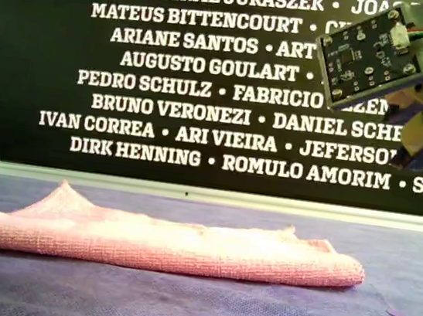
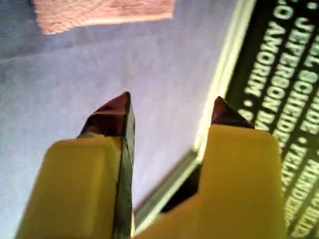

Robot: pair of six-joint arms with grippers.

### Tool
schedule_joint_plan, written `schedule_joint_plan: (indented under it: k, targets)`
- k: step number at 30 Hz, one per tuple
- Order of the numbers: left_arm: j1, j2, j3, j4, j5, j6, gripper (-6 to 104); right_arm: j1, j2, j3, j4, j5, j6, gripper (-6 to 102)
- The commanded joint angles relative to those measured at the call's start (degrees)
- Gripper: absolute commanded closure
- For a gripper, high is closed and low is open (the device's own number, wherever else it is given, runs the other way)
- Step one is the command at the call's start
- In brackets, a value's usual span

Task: Fold a cloth

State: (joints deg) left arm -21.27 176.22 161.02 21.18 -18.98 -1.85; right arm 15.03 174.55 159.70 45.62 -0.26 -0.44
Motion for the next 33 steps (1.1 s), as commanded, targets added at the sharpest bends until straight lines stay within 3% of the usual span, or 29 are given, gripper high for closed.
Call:
schedule_joint_plan:
  k: [1,6,11,13,18,23,25,29,31,33]
  targets:
    - [0.44,1.41,0.53,-0.44,-0.44,0.35,39,-0.26,5.01,-0.18,0.44,0.09,-0.09,31]
    - [0.70,1.41,4.13,-0.53,-0.44,-0.62,39,0.88,4.66,1.32,0.09,-0.88,-0.97,31]
    - [1.32,1.41,5.36,-0.62,-0.44,-0.70,39,0.62,1.32,0.35,0.09,-0.53,-8.17,31]
    - [1.67,1.49,5.19,-0.88,-0.44,-0.70,39,0.09,-4.92,-1.49,-0.09,-0.97,-9.40,31]
    - [7.47,1.58,5.19,-1.41,-0.44,-0.79,39,-0.18,-33.05,-17.05,-2.20,-1.05,-8.96,31]
    - [9.67,1.58,5.27,-1.32,-0.44,-0.79,39,0.35,-58.89,-33.57,-2.37,-1.41,-8.53,27]
    - [9.93,1.58,5.63,-1.32,-0.44,-0.79,39,0.44,-65.21,-37.53,-2.37,-3.34,-6.59,20]
    - [9.93,1.58,8.00,-1.32,-0.44,-0.79,39,0.44,-72.51,-40.78,-1.93,-9.84,-2.11,8]
    - [9.93,1.58,9.32,-1.41,-0.44,-0.79,39,0.00,-74.44,-40.96,-2.37,-12.30,-1.49,5]
    - [9.93,1.58,9.93,-1.41,-0.44,-0.79,39,-0.18,-75.94,-40.96,-2.46,-12.48,-1.49,4]
